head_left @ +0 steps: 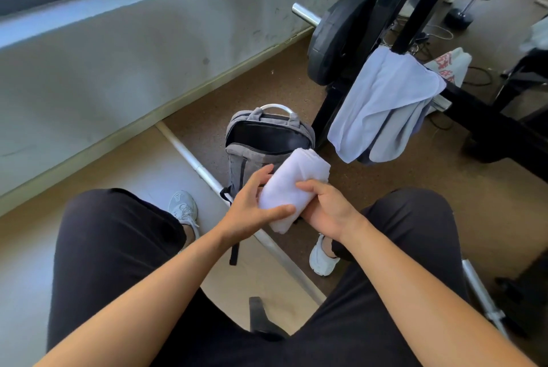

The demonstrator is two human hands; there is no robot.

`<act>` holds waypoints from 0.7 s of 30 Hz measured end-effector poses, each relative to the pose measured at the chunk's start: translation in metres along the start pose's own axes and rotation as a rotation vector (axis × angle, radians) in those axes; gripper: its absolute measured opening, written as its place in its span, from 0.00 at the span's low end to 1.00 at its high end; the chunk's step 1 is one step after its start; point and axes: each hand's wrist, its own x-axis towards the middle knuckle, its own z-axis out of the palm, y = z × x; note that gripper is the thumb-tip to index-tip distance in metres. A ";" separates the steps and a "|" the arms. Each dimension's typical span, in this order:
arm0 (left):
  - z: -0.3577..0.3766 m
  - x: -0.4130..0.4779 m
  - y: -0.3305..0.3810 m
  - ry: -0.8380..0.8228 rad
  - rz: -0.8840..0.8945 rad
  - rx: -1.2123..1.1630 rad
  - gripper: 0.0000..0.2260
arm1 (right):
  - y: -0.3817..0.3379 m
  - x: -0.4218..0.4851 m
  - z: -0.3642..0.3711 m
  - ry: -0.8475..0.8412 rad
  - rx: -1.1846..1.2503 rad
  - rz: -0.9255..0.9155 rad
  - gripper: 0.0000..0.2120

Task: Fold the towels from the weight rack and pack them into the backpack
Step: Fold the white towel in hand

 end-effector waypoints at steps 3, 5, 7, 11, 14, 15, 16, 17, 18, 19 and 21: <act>0.007 -0.002 -0.003 -0.084 -0.005 -0.013 0.36 | 0.000 -0.004 0.003 -0.025 -0.008 -0.021 0.13; 0.007 -0.002 -0.004 -0.082 -0.034 -0.031 0.31 | 0.001 -0.004 -0.001 -0.060 -0.071 -0.021 0.17; -0.001 0.001 -0.003 -0.075 -0.061 0.031 0.26 | 0.002 0.001 -0.009 -0.041 -0.227 -0.075 0.24; -0.031 0.009 0.007 -0.159 -0.078 0.545 0.19 | -0.008 0.009 -0.025 0.085 -0.954 -0.370 0.51; -0.045 0.016 0.017 -0.226 -0.010 0.902 0.18 | -0.016 0.013 -0.023 -0.069 -1.608 -0.566 0.51; -0.048 0.021 0.019 -0.238 0.032 0.957 0.19 | -0.016 0.016 -0.019 -0.145 -1.722 -0.562 0.49; -0.052 0.025 0.021 -0.249 0.072 0.991 0.19 | -0.015 0.020 -0.015 -0.210 -1.762 -0.525 0.46; -0.056 0.031 0.023 -0.260 0.105 1.015 0.20 | -0.015 0.025 -0.013 -0.247 -1.750 -0.475 0.43; -0.061 0.037 0.023 -0.269 0.132 1.036 0.21 | -0.016 0.030 -0.011 -0.260 -1.707 -0.434 0.40; -0.065 0.043 0.023 -0.277 0.148 1.047 0.22 | -0.019 0.034 -0.009 -0.264 -1.656 -0.411 0.37; -0.074 0.056 0.021 -0.291 0.148 1.024 0.24 | -0.029 0.043 -0.006 -0.264 -1.613 -0.430 0.32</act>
